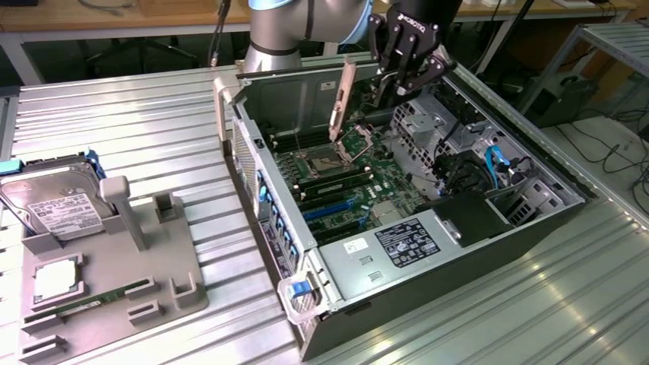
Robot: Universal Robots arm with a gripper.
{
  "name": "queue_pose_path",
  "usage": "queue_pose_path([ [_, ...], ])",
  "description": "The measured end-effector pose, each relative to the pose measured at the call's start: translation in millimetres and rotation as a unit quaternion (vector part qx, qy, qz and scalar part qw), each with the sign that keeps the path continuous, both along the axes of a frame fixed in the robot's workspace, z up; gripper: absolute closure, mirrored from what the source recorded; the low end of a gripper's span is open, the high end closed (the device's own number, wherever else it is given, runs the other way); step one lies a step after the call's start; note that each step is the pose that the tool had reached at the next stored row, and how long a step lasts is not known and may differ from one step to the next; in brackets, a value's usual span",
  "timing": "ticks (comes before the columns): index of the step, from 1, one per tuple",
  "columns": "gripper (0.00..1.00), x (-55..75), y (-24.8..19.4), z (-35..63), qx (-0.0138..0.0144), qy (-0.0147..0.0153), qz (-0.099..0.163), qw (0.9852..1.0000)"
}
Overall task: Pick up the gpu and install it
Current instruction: 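Insert the gpu into the slot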
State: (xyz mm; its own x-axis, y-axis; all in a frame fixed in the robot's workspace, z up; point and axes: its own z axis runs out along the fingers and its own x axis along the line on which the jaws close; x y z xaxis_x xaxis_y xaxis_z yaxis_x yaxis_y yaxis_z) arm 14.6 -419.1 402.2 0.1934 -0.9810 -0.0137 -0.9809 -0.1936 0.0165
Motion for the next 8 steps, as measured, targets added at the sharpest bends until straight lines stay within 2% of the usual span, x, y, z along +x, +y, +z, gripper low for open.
queue_pose_path([
  [2,0.72,0.0,0.0,-3.2,-0.0001,0.0,-0.016,0.9999],
  [4,0.72,0.0,0.0,-6.6,-0.0001,0.0,-0.037,0.9993],
  [8,0.72,0.0,0.1,-13.8,-0.0005,0.0002,-0.063,0.998],
])
